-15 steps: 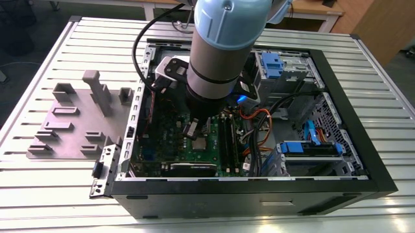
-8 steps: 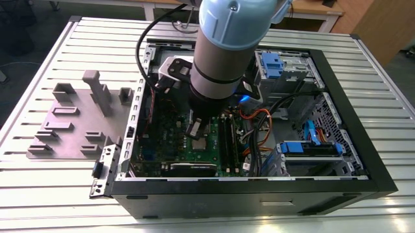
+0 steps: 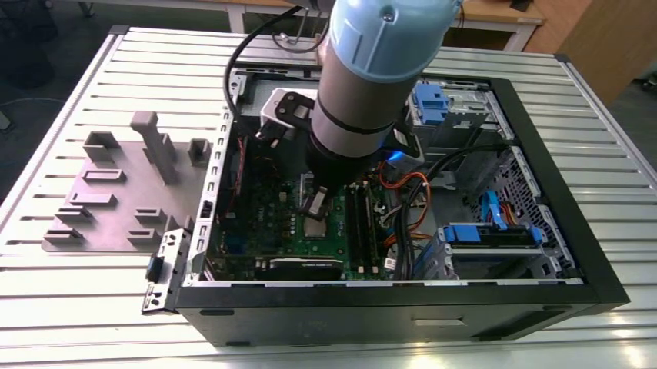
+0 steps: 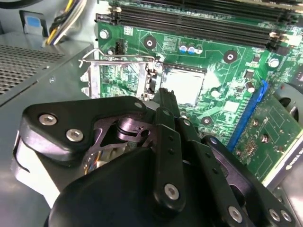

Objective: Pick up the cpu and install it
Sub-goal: 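Close the cpu cover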

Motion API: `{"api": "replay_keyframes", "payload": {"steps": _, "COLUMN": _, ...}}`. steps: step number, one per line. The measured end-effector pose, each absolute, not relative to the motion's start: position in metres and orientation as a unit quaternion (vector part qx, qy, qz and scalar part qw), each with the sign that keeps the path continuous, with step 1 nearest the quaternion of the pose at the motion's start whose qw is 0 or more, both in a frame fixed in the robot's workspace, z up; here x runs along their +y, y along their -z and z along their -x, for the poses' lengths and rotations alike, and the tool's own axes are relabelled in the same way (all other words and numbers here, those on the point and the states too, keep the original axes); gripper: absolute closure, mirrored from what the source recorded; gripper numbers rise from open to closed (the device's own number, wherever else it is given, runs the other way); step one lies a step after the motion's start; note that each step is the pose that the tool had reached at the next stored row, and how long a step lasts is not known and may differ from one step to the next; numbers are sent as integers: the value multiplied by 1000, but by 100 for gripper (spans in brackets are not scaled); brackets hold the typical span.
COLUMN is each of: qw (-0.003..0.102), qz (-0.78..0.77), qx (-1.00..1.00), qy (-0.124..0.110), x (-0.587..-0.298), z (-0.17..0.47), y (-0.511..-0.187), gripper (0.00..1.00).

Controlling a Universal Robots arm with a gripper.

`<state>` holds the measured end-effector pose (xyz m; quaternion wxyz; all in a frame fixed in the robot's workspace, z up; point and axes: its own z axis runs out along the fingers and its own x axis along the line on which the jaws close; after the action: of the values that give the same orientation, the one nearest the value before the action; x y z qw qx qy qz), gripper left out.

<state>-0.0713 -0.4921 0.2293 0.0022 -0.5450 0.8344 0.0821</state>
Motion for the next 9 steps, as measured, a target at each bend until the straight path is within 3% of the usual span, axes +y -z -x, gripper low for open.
{"api": "replay_keyframes", "payload": {"steps": 9, "qw": 6, "qz": 542, "qx": 836, "qy": -88, "x": -487, "z": 66, "y": -229, "gripper": 89}}
